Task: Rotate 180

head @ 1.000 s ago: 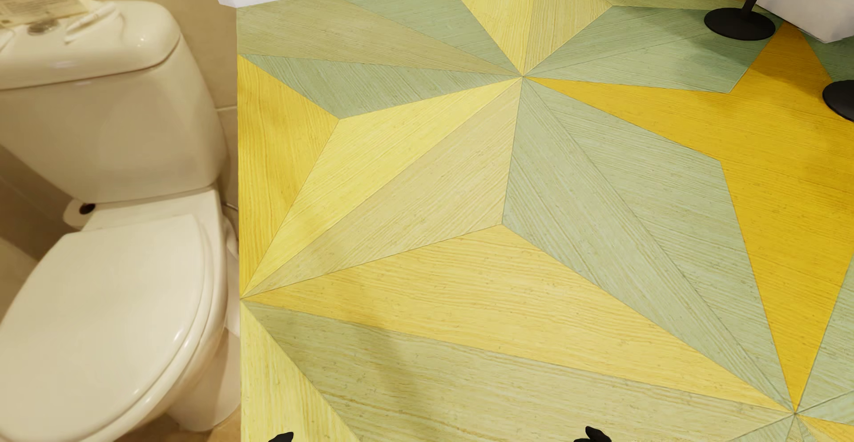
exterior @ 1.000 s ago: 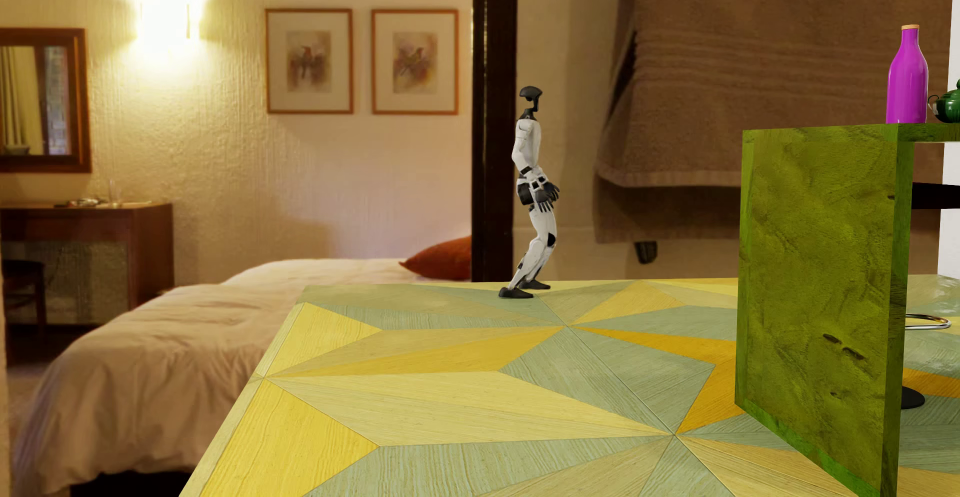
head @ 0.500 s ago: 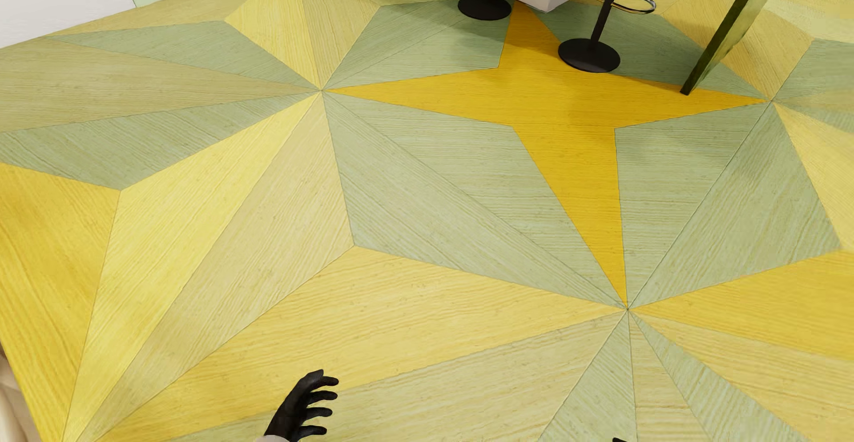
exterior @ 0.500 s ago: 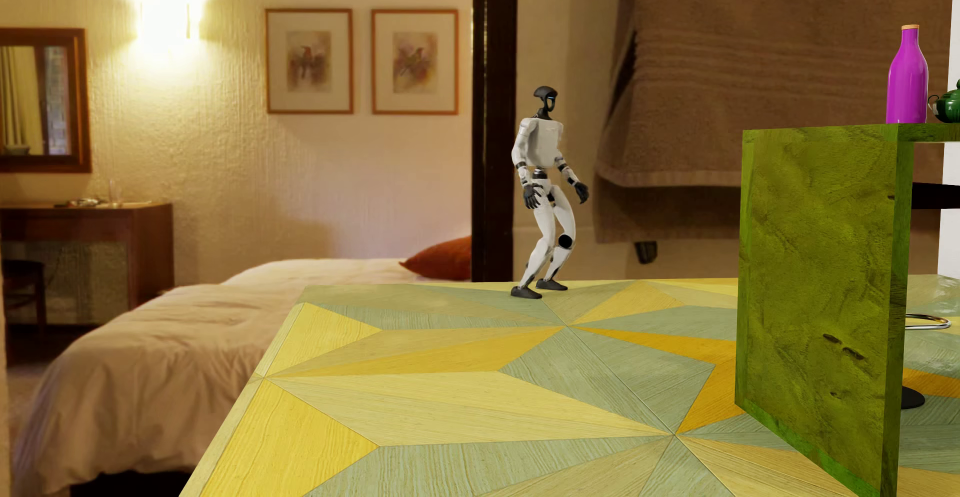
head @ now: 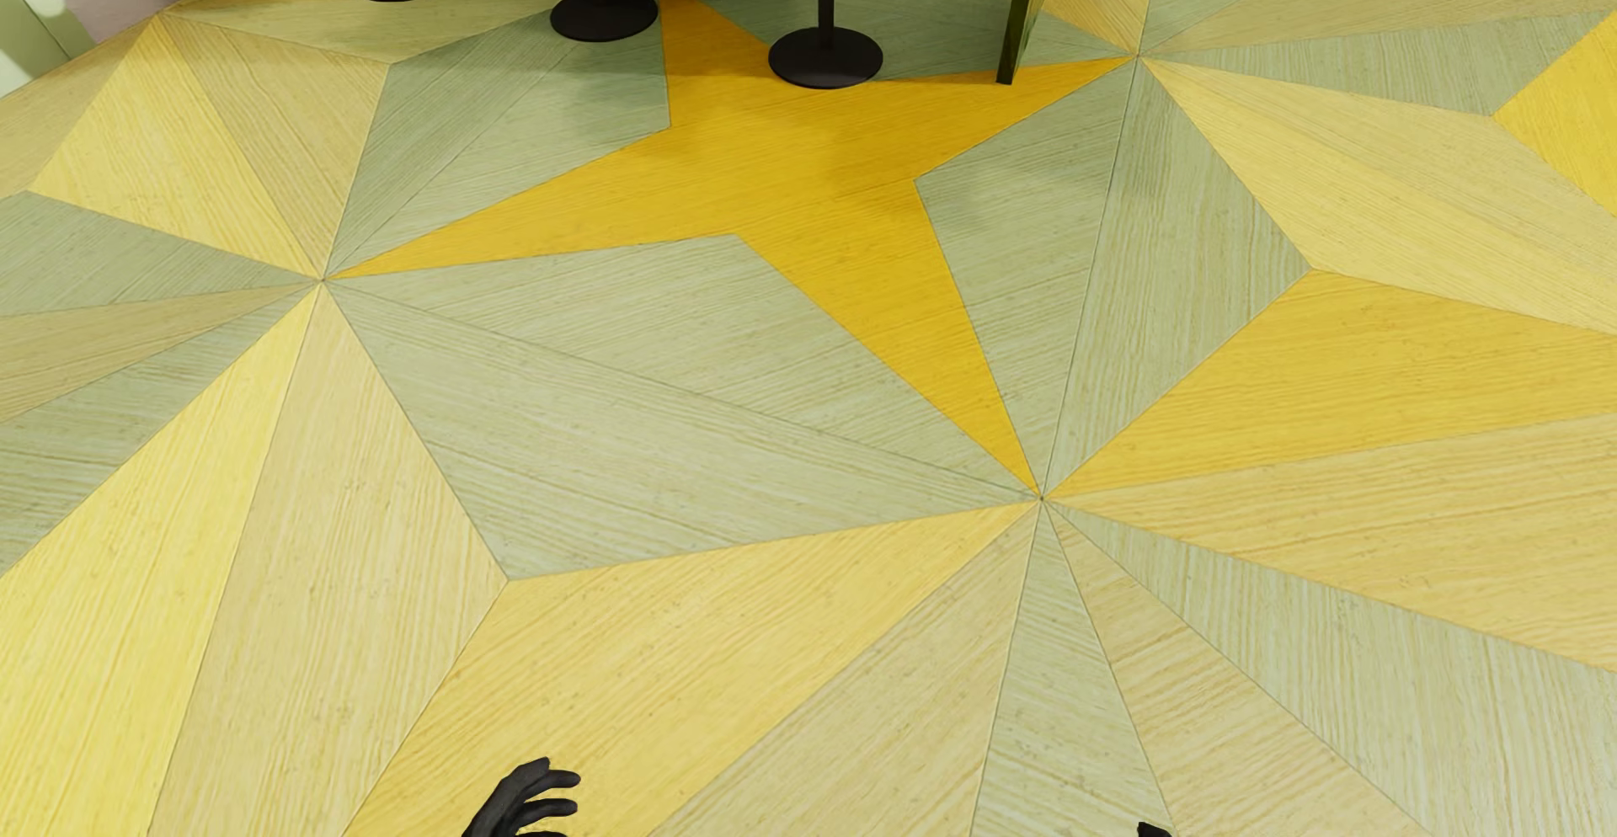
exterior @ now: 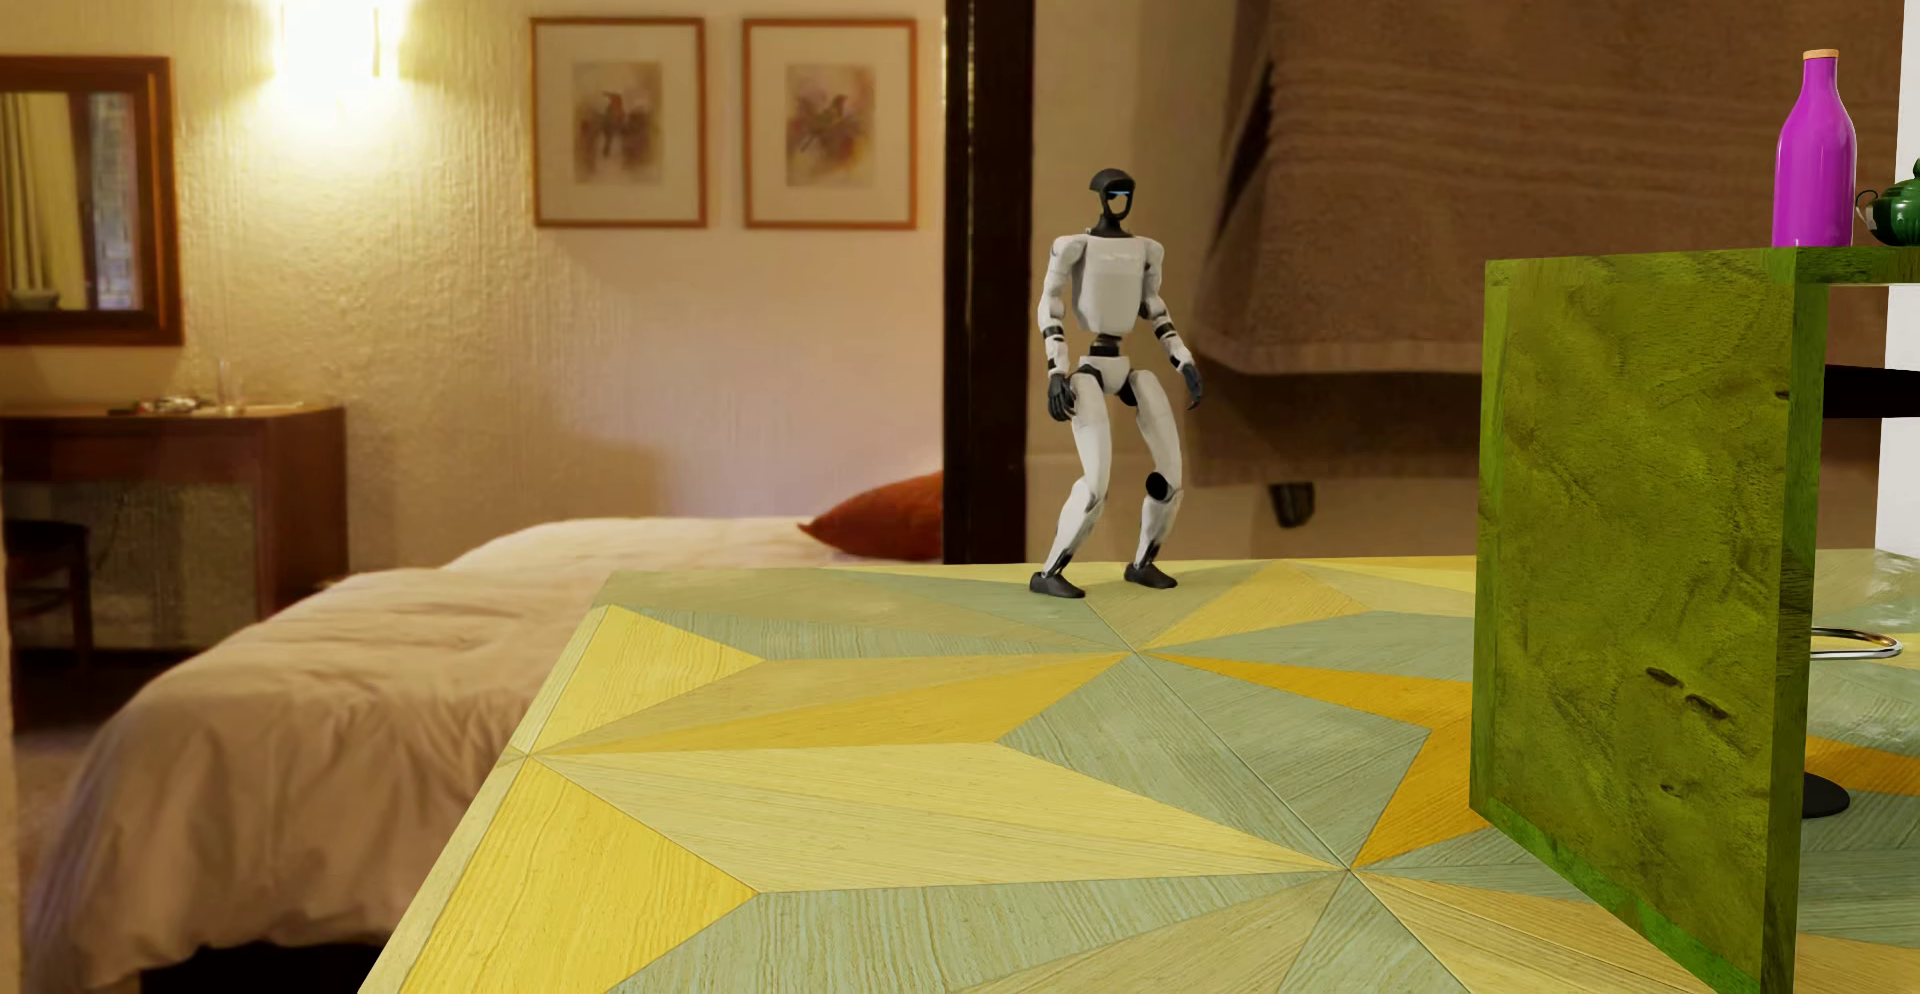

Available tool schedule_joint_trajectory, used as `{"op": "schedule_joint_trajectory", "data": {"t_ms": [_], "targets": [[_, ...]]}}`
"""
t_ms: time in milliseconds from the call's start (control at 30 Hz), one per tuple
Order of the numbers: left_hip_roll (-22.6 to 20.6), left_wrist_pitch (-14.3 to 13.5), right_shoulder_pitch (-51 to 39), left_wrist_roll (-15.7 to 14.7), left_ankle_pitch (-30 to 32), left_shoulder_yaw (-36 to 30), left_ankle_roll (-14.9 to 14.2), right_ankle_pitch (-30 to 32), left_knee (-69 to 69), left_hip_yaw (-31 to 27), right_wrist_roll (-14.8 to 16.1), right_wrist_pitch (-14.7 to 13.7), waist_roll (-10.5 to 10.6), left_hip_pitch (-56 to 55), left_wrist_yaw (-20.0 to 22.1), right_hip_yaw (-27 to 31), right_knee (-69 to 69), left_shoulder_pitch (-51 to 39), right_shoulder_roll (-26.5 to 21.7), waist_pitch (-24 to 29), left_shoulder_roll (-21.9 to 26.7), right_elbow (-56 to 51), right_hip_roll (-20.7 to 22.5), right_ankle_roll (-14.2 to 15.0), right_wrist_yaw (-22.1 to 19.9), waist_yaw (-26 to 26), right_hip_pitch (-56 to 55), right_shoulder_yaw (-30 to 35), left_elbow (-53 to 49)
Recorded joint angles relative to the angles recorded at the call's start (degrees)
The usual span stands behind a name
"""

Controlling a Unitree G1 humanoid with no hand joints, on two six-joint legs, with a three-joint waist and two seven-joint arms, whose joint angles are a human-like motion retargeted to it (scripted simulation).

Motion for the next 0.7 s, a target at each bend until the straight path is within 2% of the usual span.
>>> {"op": "schedule_joint_trajectory", "data": {"t_ms": [33,67,133,167,200,233,267,300,333,367,400,433,467,533,567,600,633,667,700], "targets": [[0.41,-0.05,0.51,-0.21,0.11,-1.78,-8.64,0.25,-1.72,0.77,-0.07,-0.36,-0.49,1.90,0.11,-1.96,2.46,0.18,1.33,-0.31,0.77,-0.83,-1.33,0.66,-0.25,0.56,-1.07,0.73,1.04],[0.95,1.01,0.88,-0.47,-0.45,-2.76,-8.49,1.43,-2.12,1.95,0.31,-0.47,-0.60,2.86,0.68,-4.38,3.96,-0.88,1.52,-0.43,-0.65,-0.36,-2.33,1.21,0.39,1.36,-1.98,-0.11,-0.37],[1.86,2.37,-0.27,-1.20,-2.09,-4.00,-8.59,1.19,-1.85,5.77,0.96,0.22,-2.93,5.13,2.77,-9.59,6.04,-3.77,-0.20,-0.42,-1.70,-2.27,-6.10,2.94,3.05,-0.55,-4.95,-3.27,0.16],[2.62,3.62,-0.39,-2.49,-1.32,-5.69,-8.92,-0.49,3.96,6.52,1.13,-1.27,-4.17,3.94,4.56,-9.17,5.86,-6.33,-0.73,0.32,-3.13,0.56,-6.15,2.08,3.86,-0.81,-4.79,-4.62,-1.19],[2.81,4.87,0.42,-3.76,4.93,-6.95,-5.50,-0.49,13.19,4.85,1.62,-2.68,-4.18,-0.38,5.42,-7.65,5.66,-6.88,-2.76,0.50,-3.35,2.31,-4.70,-1.16,3.78,-0.28,-4.50,-4.30,-3.42],[1.54,5.21,1.54,-4.52,11.02,-5.88,1.45,0.03,19.22,2.17,2.16,-4.14,-3.23,-4.29,5.05,-5.83,4.21,-5.38,-4.79,-0.32,-3.82,3.47,-3.49,-0.14,2.99,-0.13,-4.02,-3.77,-2.53],[0.28,5.84,1.35,-4.47,10.37,-3.14,6.05,0.53,17.31,-0.13,2.63,-4.58,-2.41,-6.10,3.36,-4.29,2.68,-3.54,-3.88,-0.42,-2.47,3.23,-2.52,-0.31,1.34,-0.66,-2.94,-3.10,-1.95],[0.60,6.45,1.11,-2.99,4.98,-0.10,7.88,0.64,8.36,-0.95,2.40,-3.56,-0.50,-7.03,1.39,-3.48,1.95,-2.69,-2.20,-0.50,-2.30,1.86,-1.15,-0.07,-0.41,-0.13,-2.68,-0.95,-2.11],[1.25,6.09,-0.10,-1.27,4.01,1.60,-6.51,-0.02,1.45,-1.08,1.75,-1.78,0.14,-4.89,-0.18,-2.96,2.98,-1.28,0.28,-0.64,-1.10,1.05,-0.98,0.18,-1.63,0.37,-2.98,0.68,-0.28],[1.39,6.16,-0.24,0.28,3.64,0.26,-9.19,-0.08,0.76,0.14,1.10,-0.69,0.00,-3.47,-0.74,-3.38,3.92,-2.10,1.25,-0.38,0.80,0.87,-1.83,0.29,-1.78,0.15,-2.91,0.75,1.13],[2.40,5.97,0.45,1.35,2.89,-1.92,-9.01,1.35,0.42,1.86,0.83,0.58,0.34,-2.06,-0.26,-4.20,4.89,-1.76,0.50,0.01,0.42,-0.75,-2.21,1.13,-1.02,0.92,-3.43,-0.02,-0.67],[2.85,5.18,0.56,1.87,2.53,-2.94,-8.94,2.13,-0.58,3.75,0.69,1.62,-0.35,-0.29,0.25,-6.00,5.30,-2.38,0.39,0.18,-0.02,-1.24,-3.69,2.26,0.09,0.35,-3.82,-1.37,0.24],[3.30,4.82,1.14,1.63,2.12,-3.40,-9.05,0.85,-1.24,5.55,0.72,1.44,-1.53,0.74,0.69,-8.27,3.24,-4.04,0.97,-0.25,-0.73,-0.67,-5.30,3.23,1.29,-0.34,-3.73,-2.45,-0.34],[4.25,3.75,1.42,-0.65,2.33,-6.08,-9.24,0.50,2.27,6.47,1.07,0.18,-3.05,2.05,2.52,-7.32,3.41,-7.56,-1.21,0.79,-3.66,1.69,-4.98,-0.15,3.57,-2.02,-2.54,-4.21,-1.15],[4.38,3.09,1.06,-1.69,7.90,-7.74,-6.60,0.86,10.17,4.57,0.95,-0.74,-3.60,-1.54,3.09,-5.76,2.83,-7.30,-2.74,1.11,-3.42,3.06,-3.89,-0.05,3.82,-1.33,-2.20,-3.13,-3.15],[2.68,2.10,1.24,-2.52,12.40,-6.26,0.36,1.47,13.32,1.69,0.68,-1.61,-3.28,-4.52,2.82,-4.60,1.15,-5.12,-3.34,0.57,-2.74,2.18,-3.35,-0.02,3.16,-0.84,-1.28,-2.63,-2.45],[1.79,1.59,1.65,-2.84,10.42,-3.12,6.88,1.91,9.61,-0.31,0.40,-2.66,-2.26,-5.86,2.20,-3.63,-0.48,-1.86,-2.98,-0.23,-3.03,0.89,-2.56,0.05,2.09,0.18,-0.36,-1.51,-2.58],[2.22,1.35,0.73,-2.65,4.71,-0.16,8.12,1.32,-0.86,-1.26,0.05,-3.78,-1.43,-4.24,1.33,-2.62,0.11,0.22,-1.07,-0.71,-2.34,0.46,-1.78,0.12,0.84,1.33,-0.28,-0.48,-1.04],[2.73,1.96,-0.11,-2.27,6.65,-1.08,-10.08,0.46,-3.72,-1.71,-0.13,-4.16,-1.05,-2.41,1.04,-2.08,1.43,1.00,0.42,-1.64,-0.48,0.31,-1.78,0.26,-0.03,1.28,-1.16,0.26,-0.10]]}}
